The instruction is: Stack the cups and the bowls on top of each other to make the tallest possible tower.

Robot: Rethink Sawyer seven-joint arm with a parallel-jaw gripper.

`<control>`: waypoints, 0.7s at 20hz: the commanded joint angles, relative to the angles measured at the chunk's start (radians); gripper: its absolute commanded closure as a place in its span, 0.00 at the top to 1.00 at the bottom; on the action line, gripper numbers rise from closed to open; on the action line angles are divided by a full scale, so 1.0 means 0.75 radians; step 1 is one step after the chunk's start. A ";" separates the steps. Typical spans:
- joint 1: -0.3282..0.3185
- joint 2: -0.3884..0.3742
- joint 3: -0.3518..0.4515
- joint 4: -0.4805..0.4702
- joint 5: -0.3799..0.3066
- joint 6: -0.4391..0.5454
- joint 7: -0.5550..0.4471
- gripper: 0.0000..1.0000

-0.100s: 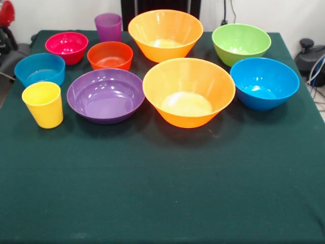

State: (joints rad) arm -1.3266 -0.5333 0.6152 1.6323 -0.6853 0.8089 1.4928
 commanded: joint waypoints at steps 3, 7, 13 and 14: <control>0.062 0.032 -0.010 0.125 -0.115 -0.080 -0.181 1.00; 0.070 0.054 -0.014 0.133 -0.123 -0.107 -0.153 1.00; 0.064 0.042 -0.012 0.123 -0.131 -0.108 -0.163 1.00; 0.060 0.034 -0.012 0.125 -0.132 -0.113 -0.161 1.00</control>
State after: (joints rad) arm -1.3257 -0.5229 0.6152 1.6866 -0.6861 0.8083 1.4928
